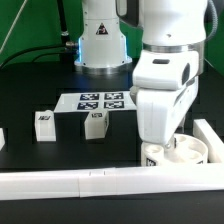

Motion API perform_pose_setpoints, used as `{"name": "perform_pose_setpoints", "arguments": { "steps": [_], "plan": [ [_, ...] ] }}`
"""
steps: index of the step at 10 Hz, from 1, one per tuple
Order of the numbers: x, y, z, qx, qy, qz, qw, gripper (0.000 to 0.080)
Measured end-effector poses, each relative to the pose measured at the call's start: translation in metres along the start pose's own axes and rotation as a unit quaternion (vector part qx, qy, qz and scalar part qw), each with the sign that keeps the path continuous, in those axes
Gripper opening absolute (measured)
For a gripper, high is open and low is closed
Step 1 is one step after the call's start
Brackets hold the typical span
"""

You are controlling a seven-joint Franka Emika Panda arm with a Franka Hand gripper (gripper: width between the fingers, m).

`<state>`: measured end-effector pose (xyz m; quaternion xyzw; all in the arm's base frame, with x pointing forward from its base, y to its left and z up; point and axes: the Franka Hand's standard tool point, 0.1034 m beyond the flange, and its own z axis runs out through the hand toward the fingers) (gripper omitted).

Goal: Assemble stool

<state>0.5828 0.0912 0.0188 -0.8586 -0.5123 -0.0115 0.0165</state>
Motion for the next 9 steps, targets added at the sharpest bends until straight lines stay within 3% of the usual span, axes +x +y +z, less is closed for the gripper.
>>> {"name": "perform_pose_setpoints", "arguments": {
  "steps": [5,6,7,8,9],
  "plan": [
    [0.0068,-0.0024,0.0003,-0.001,0.001,0.007,1.000,0.0321],
    [0.0067,-0.0024,0.0003,-0.001,0.001,0.007,1.000,0.0392],
    [0.0067,-0.0024,0.0003,-0.001,0.001,0.007,1.000,0.0528],
    [0.0067,-0.0024,0.0003,-0.001,0.001,0.007,1.000,0.0528],
    [0.0067,-0.0024,0.0003,-0.001,0.001,0.007,1.000,0.0624]
  ]
}}
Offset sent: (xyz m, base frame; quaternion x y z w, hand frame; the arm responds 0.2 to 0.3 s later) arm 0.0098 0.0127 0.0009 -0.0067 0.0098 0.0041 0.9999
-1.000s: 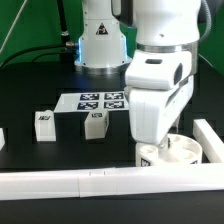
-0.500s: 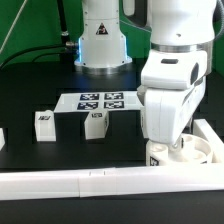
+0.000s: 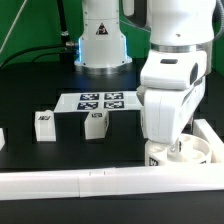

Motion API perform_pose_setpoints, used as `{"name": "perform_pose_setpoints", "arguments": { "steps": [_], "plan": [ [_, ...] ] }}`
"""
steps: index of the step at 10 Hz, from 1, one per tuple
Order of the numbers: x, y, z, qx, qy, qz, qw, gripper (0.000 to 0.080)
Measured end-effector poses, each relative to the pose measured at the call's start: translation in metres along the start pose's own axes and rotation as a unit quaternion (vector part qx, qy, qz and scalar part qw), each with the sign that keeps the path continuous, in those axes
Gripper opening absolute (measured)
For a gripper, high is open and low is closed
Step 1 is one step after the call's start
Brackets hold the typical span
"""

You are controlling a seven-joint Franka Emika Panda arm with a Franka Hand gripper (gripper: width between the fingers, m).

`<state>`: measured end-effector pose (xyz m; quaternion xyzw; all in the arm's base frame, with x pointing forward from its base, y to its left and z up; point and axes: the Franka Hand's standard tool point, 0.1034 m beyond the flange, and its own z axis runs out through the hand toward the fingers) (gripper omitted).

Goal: Assemble stool

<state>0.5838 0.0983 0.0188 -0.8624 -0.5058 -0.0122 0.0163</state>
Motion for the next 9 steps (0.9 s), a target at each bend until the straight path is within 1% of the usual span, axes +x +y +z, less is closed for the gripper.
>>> {"name": "perform_pose_setpoints", "arguments": {
  "steps": [1,7,8,9],
  "plan": [
    [0.000,0.000,0.000,0.000,0.000,0.000,1.000,0.0642],
    [0.000,0.000,0.000,0.000,0.000,0.000,1.000,0.0649],
    [-0.002,0.001,-0.003,0.000,-0.001,0.000,1.000,0.0649],
    [-0.007,0.006,-0.017,-0.004,0.000,0.005,1.000,0.0649]
  ]
}}
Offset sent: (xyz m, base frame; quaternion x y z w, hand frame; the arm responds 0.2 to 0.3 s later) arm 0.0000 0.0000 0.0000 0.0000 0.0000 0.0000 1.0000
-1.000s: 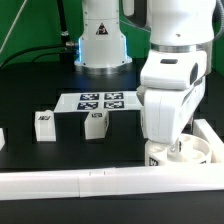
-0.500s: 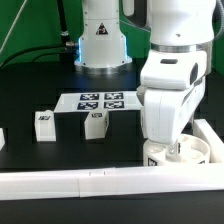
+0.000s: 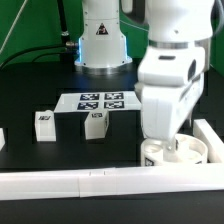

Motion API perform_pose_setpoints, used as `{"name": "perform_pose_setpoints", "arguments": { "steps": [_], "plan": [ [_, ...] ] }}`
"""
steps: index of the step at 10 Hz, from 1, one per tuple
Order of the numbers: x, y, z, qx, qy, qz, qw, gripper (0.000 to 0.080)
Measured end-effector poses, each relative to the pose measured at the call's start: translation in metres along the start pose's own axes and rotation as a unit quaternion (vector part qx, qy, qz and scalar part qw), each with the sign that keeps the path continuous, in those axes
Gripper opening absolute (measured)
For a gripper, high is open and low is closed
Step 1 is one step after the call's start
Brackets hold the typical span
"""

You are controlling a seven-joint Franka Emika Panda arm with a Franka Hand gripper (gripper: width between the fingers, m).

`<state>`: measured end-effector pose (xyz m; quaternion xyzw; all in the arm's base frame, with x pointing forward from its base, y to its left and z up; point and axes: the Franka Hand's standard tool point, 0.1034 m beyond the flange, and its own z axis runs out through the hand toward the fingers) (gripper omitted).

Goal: Assemble stool

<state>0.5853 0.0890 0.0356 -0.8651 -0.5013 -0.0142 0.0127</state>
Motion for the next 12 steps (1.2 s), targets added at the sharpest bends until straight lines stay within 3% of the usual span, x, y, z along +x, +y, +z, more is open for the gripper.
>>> {"name": "perform_pose_setpoints", "arguments": {
  "steps": [1,3,7,11,12],
  "plan": [
    [-0.009,-0.002,-0.016,-0.005,0.000,0.007,1.000,0.0649],
    [-0.026,-0.008,-0.030,-0.010,-0.005,0.071,0.997,0.0649],
    [-0.027,-0.009,-0.025,-0.002,0.001,0.232,0.973,0.0649],
    [-0.032,-0.023,-0.010,0.026,-0.017,0.469,0.883,0.0649],
    [-0.035,-0.022,-0.010,0.033,-0.014,0.492,0.870,0.0649]
  ]
}}
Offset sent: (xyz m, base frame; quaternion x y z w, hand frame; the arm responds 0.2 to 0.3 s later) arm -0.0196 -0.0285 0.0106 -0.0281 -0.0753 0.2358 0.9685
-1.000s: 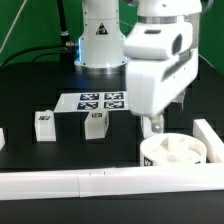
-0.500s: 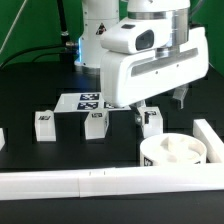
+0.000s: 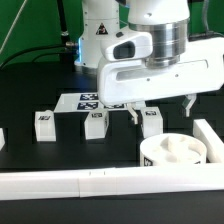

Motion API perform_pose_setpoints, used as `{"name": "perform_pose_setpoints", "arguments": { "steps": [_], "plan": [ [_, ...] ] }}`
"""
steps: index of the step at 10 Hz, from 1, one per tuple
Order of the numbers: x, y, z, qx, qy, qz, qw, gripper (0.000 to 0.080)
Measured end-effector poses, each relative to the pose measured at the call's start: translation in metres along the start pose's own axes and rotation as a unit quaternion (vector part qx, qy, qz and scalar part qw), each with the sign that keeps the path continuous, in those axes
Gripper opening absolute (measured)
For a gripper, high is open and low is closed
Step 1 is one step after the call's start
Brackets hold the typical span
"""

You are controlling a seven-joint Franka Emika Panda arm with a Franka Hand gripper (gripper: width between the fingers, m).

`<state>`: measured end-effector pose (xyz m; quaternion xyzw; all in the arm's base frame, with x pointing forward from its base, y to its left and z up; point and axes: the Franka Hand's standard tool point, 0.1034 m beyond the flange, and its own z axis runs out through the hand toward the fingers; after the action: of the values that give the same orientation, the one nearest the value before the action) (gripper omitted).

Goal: Assemble stool

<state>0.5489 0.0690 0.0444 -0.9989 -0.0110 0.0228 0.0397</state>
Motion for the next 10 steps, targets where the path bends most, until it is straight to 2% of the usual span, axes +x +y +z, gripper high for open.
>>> {"name": "perform_pose_setpoints", "arguments": {
  "steps": [3,4,5,7,8,9,10],
  "plan": [
    [-0.005,-0.001,0.001,0.000,-0.018,0.004,1.000,0.0649],
    [-0.017,0.001,0.004,0.000,-0.063,0.007,0.998,0.0649],
    [-0.019,-0.001,0.000,0.002,-0.122,0.009,0.993,0.0649],
    [-0.012,-0.005,-0.004,0.006,-0.228,0.015,0.974,0.0649],
    [-0.006,-0.007,-0.001,0.011,-0.243,0.018,0.970,0.0649],
    [-0.015,-0.007,-0.001,0.012,-0.288,0.017,0.957,0.0649],
    [-0.017,-0.007,0.000,0.014,-0.324,0.016,0.946,0.0649]
  ]
}}
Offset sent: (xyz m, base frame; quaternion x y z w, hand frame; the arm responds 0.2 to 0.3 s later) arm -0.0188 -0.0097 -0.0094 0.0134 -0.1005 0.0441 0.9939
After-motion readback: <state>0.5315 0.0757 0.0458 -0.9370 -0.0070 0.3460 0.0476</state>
